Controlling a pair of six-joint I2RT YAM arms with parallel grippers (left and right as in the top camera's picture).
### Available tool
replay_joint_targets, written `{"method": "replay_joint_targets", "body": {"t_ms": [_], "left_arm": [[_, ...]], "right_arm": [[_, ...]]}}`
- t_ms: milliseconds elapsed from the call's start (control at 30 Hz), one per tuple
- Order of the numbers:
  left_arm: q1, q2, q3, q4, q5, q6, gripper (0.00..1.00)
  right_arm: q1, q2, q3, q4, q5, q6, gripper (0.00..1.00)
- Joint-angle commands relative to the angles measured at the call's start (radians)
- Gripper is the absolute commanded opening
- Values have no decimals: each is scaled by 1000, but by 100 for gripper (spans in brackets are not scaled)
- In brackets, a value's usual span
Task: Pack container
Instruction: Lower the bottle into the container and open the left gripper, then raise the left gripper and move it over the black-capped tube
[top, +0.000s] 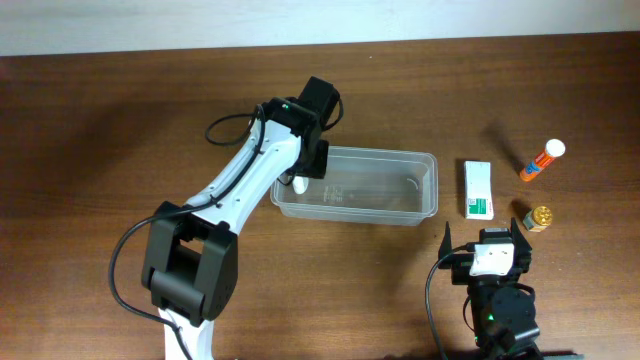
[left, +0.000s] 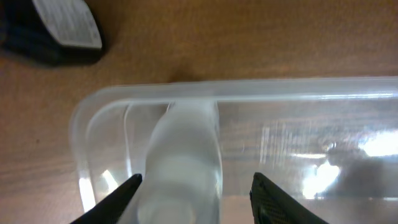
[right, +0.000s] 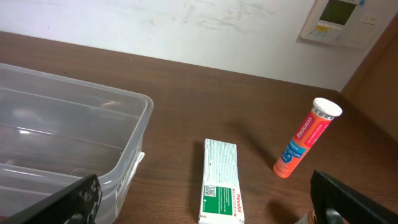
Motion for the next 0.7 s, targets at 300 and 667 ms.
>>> {"method": "replay_joint_targets", "body": {"t_ms": [300,667], "left_arm": [[45,-76,355,-169,7,54,58],[155,-89,431,-211,6,54,74]], "right_arm": [[-3,-2,5,-1,-2,-7,98],[-3,-2,5,-1,-2,-7,98]]}}
